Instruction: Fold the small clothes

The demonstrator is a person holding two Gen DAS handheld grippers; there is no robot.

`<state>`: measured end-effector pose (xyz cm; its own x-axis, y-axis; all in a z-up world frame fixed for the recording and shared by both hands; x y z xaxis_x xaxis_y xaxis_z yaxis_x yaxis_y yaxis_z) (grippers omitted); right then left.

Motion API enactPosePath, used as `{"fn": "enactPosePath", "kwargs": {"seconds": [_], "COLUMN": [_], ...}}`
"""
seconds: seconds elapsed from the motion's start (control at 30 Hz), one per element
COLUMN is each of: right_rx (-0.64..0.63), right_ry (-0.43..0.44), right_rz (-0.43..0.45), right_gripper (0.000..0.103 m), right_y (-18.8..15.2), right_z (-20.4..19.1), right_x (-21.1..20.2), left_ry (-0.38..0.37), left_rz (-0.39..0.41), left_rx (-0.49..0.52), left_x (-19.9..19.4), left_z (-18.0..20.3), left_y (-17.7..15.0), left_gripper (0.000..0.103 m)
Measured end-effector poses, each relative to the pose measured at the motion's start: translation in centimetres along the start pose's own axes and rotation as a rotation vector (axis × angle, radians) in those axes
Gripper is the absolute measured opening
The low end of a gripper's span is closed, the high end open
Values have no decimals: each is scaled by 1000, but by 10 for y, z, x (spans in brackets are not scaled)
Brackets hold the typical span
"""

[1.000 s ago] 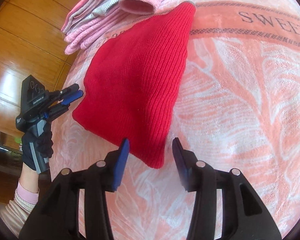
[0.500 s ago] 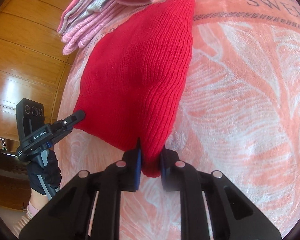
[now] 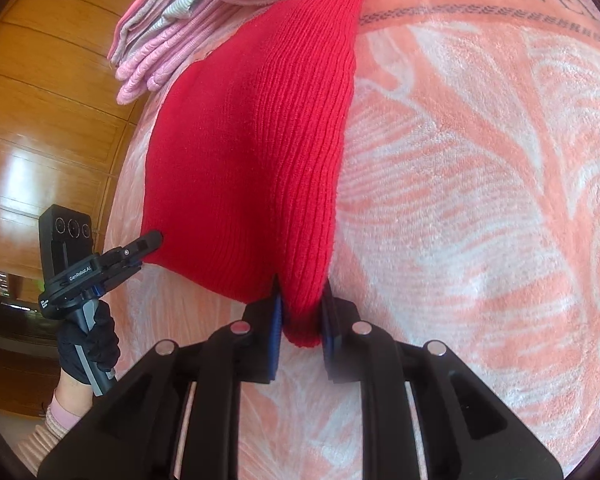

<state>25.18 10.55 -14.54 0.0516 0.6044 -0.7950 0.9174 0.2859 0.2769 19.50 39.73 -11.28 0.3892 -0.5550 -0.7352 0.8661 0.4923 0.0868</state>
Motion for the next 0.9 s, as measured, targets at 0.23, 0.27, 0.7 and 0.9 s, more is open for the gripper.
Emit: {"fn": "enactPosePath", "kwargs": {"seconds": [0.23, 0.27, 0.7, 0.9], "right_rx": [-64, -65, -21, -18], "right_ry": [-44, -44, -28, -20], "right_rz": [85, 96, 95, 96], "right_gripper": [43, 45, 47, 47], "right_y": [7, 9, 1, 2], "right_z": [-9, -8, 19, 23], "right_x": [-48, -53, -60, -57], "left_ry": [59, 63, -60, -103], "left_rz": [144, 146, 36, -11], "left_rx": [33, 24, -115, -96], "left_x": [-48, -49, 6, 26], "left_z": [17, 16, -5, -2], "left_y": [18, 25, 78, 85], "left_gripper": [57, 57, 57, 57]}}
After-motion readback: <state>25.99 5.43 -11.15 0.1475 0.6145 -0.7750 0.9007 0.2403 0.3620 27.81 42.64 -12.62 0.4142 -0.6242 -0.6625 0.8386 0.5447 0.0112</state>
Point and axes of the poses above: each gripper's, at about its wrist camera, not at the fingertips, and x roughly the way its jaws point, z to its right, y to its top, the point moved 2 cm from there along x, roughly the way its jaws point, and after that the axes turned 12 degrees about -x, right-handed, at the moved point
